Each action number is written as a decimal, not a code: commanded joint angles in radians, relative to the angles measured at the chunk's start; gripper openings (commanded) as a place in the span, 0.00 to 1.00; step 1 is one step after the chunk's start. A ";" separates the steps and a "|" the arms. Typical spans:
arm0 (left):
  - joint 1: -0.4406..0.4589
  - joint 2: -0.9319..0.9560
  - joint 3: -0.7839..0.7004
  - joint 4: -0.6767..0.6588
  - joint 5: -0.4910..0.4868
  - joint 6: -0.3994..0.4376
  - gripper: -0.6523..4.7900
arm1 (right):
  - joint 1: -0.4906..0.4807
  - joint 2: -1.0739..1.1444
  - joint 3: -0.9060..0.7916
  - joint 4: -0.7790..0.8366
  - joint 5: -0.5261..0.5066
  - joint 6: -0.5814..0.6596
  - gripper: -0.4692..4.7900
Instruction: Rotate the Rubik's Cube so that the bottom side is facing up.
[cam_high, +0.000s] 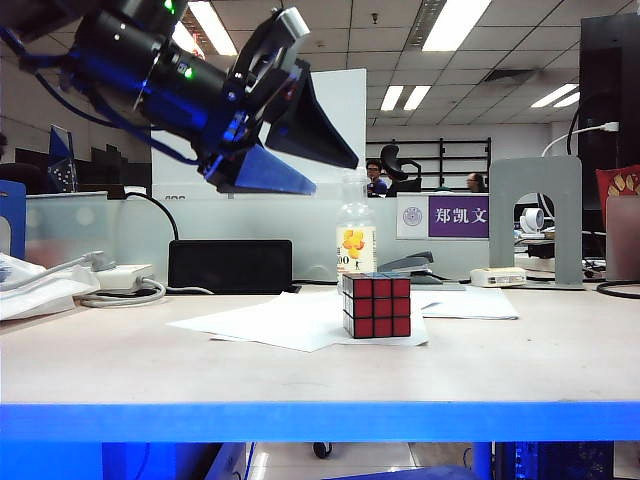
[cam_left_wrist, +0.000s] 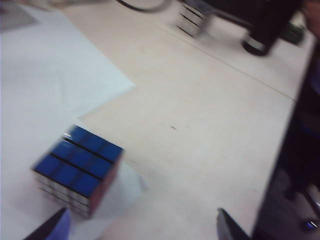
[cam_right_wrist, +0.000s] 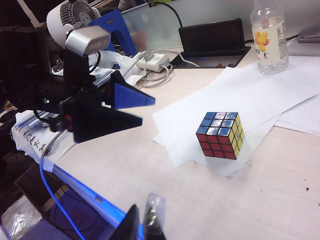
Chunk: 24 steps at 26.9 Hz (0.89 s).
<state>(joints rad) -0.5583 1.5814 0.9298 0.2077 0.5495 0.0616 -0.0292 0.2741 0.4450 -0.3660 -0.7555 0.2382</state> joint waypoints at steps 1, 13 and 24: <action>0.027 0.000 0.006 -0.009 0.096 0.056 0.82 | 0.000 -0.001 0.005 0.019 -0.002 -0.004 0.14; 0.059 0.195 0.289 -0.356 0.125 0.287 0.82 | 0.000 0.000 0.005 0.034 -0.002 -0.004 0.14; 0.059 0.395 0.530 -0.515 0.085 0.398 0.82 | 0.005 0.000 0.005 0.034 -0.003 -0.003 0.14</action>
<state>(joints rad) -0.4984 1.9606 1.4464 -0.2966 0.6384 0.4469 -0.0269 0.2737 0.4446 -0.3492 -0.7555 0.2382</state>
